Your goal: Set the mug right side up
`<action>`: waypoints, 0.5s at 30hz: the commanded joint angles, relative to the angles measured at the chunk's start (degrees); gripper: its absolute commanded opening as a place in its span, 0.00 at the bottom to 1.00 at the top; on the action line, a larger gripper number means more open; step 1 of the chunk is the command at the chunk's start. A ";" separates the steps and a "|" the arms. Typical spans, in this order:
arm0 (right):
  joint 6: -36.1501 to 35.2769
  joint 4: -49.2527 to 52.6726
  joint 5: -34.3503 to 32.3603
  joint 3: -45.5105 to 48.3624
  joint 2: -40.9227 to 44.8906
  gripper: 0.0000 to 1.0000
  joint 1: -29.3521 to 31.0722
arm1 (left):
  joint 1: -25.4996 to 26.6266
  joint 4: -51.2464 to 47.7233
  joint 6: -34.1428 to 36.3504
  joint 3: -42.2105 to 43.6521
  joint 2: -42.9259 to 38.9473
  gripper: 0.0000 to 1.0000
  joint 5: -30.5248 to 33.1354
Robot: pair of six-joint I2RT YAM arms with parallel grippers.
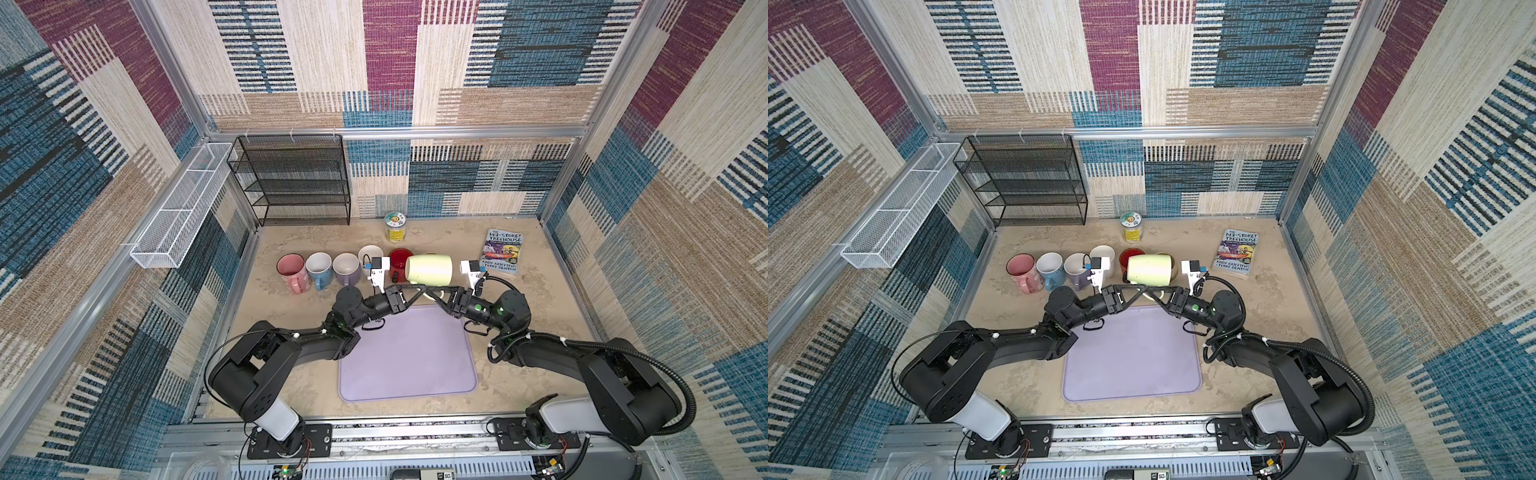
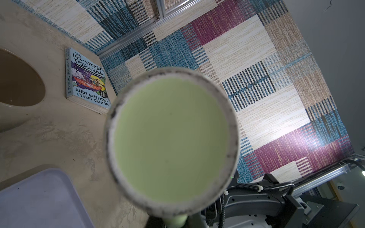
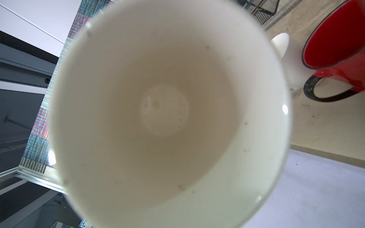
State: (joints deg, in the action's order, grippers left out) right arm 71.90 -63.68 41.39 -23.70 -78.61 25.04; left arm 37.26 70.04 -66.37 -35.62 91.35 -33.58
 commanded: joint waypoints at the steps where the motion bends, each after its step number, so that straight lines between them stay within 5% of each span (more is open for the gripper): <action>1: -0.32 -2.61 0.28 -0.04 0.98 0.00 0.10 | 0.01 0.86 3.47 0.57 -0.78 0.14 -0.80; 8: -1.85 0.49 -0.51 0.57 3.48 0.00 -0.19 | 0.01 -5.90 7.99 2.12 -5.59 0.47 2.23; 15: -3.08 3.30 -0.76 1.36 5.91 0.00 -0.60 | 0.01 -18.83 15.66 2.96 -14.16 0.59 4.04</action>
State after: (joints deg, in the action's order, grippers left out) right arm 70.76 -58.59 41.39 -22.33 -73.63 24.53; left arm 37.26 56.58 -56.58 -32.97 79.66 -31.18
